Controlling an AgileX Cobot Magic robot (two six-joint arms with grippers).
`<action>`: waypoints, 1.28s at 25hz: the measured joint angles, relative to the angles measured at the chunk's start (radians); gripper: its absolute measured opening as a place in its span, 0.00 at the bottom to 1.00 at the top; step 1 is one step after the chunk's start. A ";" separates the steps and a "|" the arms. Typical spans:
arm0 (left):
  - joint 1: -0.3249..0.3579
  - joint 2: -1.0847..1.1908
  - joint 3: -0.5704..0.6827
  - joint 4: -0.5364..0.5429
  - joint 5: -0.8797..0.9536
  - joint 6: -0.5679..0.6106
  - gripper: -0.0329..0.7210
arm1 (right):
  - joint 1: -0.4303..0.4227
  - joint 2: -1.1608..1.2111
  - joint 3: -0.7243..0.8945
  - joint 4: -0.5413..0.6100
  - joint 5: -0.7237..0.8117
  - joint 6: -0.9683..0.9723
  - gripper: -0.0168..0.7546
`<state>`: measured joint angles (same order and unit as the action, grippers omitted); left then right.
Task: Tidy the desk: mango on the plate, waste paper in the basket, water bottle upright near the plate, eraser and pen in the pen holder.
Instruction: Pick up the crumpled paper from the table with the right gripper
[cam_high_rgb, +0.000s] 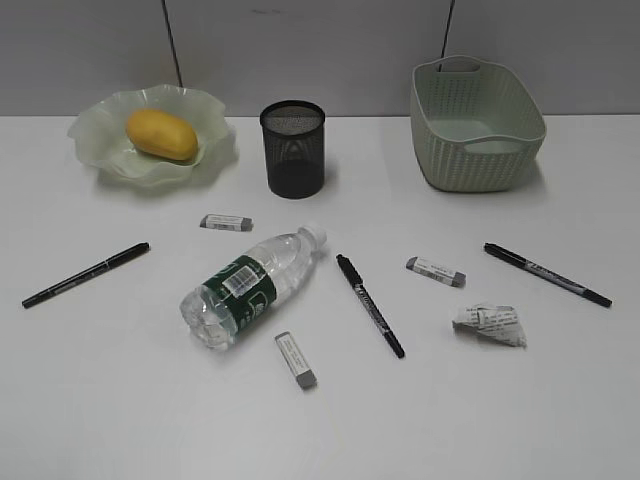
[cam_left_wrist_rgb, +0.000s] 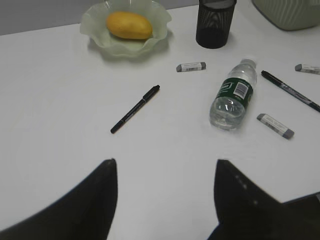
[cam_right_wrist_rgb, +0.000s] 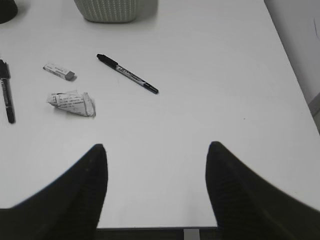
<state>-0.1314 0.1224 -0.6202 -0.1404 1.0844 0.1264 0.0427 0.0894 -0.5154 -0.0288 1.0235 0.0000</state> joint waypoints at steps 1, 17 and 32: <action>0.000 -0.011 0.003 0.001 0.001 -0.002 0.66 | 0.000 0.030 -0.005 0.000 -0.012 0.000 0.66; 0.000 -0.021 0.090 0.004 -0.010 -0.025 0.66 | 0.000 0.889 -0.132 0.156 -0.222 0.039 0.66; 0.000 -0.021 0.090 0.004 -0.010 -0.025 0.66 | 0.290 1.366 -0.303 0.214 -0.369 -0.133 0.68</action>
<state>-0.1314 0.1014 -0.5307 -0.1360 1.0744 0.1010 0.3330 1.4550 -0.8188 0.1855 0.6544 -0.1334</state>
